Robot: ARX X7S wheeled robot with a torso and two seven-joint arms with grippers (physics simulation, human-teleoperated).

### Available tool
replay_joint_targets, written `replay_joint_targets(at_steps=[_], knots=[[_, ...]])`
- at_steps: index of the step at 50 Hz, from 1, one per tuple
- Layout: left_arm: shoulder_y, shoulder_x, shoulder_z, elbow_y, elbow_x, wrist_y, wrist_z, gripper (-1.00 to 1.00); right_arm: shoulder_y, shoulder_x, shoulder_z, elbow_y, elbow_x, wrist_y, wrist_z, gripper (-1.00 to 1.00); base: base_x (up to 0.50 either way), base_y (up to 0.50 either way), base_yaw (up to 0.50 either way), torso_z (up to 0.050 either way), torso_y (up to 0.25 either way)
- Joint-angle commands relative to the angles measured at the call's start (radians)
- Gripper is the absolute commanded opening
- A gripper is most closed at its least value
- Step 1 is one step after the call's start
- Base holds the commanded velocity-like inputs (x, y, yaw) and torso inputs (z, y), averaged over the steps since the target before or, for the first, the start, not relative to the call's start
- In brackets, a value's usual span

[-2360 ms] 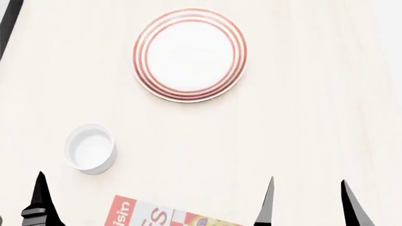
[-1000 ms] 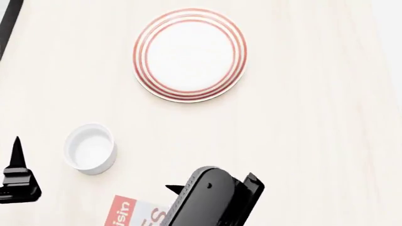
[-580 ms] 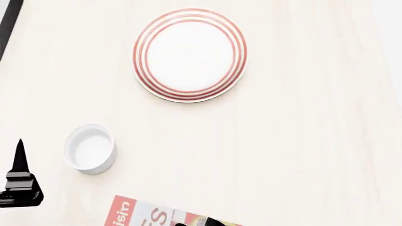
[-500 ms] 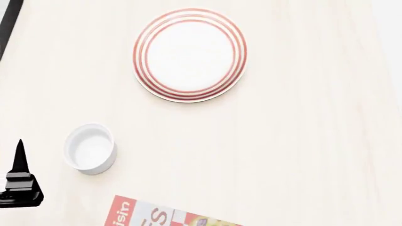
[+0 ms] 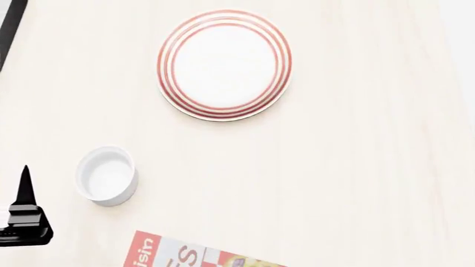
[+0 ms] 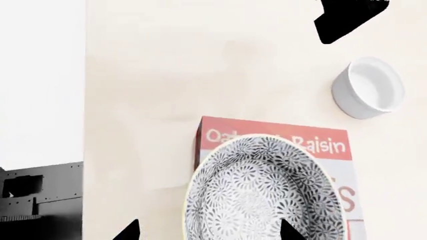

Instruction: Pick the akita bowl on the cookies box and place it on the plate.

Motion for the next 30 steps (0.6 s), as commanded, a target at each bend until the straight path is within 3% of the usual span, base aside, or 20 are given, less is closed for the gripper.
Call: replay_joint_targets(at_steps=[1,30], knots=[[0.003,0.002,0.009,-0.001,0.001,0.003,0.001,1.0,0.118,-0.017,-0.206,0.052,0.121,-0.048,0.148,1.0,0.0,0.0,0.0,0.0,0.0],[0.018,-0.001,0.004,-0.009,-0.005,0.023,0.001,1.0,0.191,-0.055,-0.285,0.101,0.127,-0.058,0.16,1.0,0.0,0.0,0.0,0.0,0.0]])
